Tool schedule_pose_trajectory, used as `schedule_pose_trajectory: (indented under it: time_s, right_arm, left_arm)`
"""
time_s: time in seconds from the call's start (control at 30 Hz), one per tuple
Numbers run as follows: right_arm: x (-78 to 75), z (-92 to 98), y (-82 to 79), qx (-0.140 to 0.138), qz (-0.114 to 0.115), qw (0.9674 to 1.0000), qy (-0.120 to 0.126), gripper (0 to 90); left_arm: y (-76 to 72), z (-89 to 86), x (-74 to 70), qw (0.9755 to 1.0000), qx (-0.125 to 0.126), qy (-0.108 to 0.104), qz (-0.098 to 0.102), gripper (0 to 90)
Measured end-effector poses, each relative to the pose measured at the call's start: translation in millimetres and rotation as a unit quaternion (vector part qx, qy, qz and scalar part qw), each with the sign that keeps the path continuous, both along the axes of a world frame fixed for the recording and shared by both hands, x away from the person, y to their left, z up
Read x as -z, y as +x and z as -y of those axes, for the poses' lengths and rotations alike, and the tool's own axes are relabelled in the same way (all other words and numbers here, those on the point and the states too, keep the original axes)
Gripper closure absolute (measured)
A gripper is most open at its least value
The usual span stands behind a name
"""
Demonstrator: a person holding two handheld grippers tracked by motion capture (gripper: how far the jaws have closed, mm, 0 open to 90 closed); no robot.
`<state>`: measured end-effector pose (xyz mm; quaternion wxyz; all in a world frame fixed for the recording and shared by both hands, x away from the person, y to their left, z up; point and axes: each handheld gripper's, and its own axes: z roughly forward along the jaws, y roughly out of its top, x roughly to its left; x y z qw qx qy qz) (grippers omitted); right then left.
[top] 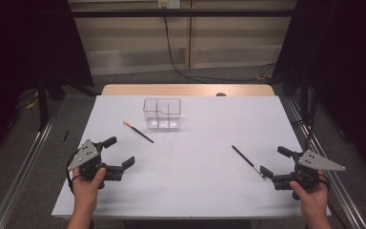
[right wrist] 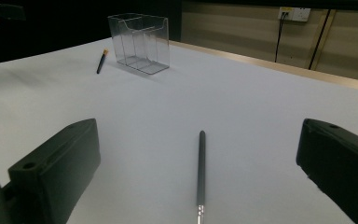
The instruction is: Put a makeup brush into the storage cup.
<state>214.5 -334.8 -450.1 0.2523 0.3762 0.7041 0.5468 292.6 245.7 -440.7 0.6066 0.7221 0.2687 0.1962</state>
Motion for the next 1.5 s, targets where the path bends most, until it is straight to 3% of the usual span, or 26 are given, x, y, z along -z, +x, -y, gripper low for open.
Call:
schedule_pose_trajectory:
  time_s: [0.1,0.37,0.63,1.03,1.17,1.5]
  right_arm:
    - [0.0,-0.5,0.1,-0.002,0.0,1.0,0.0,0.0]
    - [0.2,-1.2,0.9,-0.003,0.002,1.0,-0.001,0.0]
    - [-0.1,-1.5,0.5,-0.005,0.003,1.0,-0.002,0.0]
    - [-0.2,0.0,-0.3,-0.004,0.002,1.0,-0.002,0.0]
    - [-0.3,-0.7,-0.3,-0.007,0.004,1.0,-0.002,0.0]
    - [-0.3,-0.9,0.2,-0.009,0.003,1.0,-0.001,0.0]
  left_arm:
    - [3.9,0.9,-0.1,0.9999,-0.008,-0.008,-0.004,0.0]
    - [18.3,3.8,2.2,0.9998,-0.022,-0.002,-0.004,0.0]
    - [34.4,14.1,6.0,0.9992,-0.032,-0.015,-0.017,0.0]
    - [54.3,28.7,4.4,0.9989,-0.042,-0.001,-0.019,0.0]
    - [59.5,29.9,4.4,0.9987,-0.046,-0.01,-0.017,0.0]
    - [75.8,29.9,6.9,0.9973,-0.07,-0.006,-0.021,0.0]
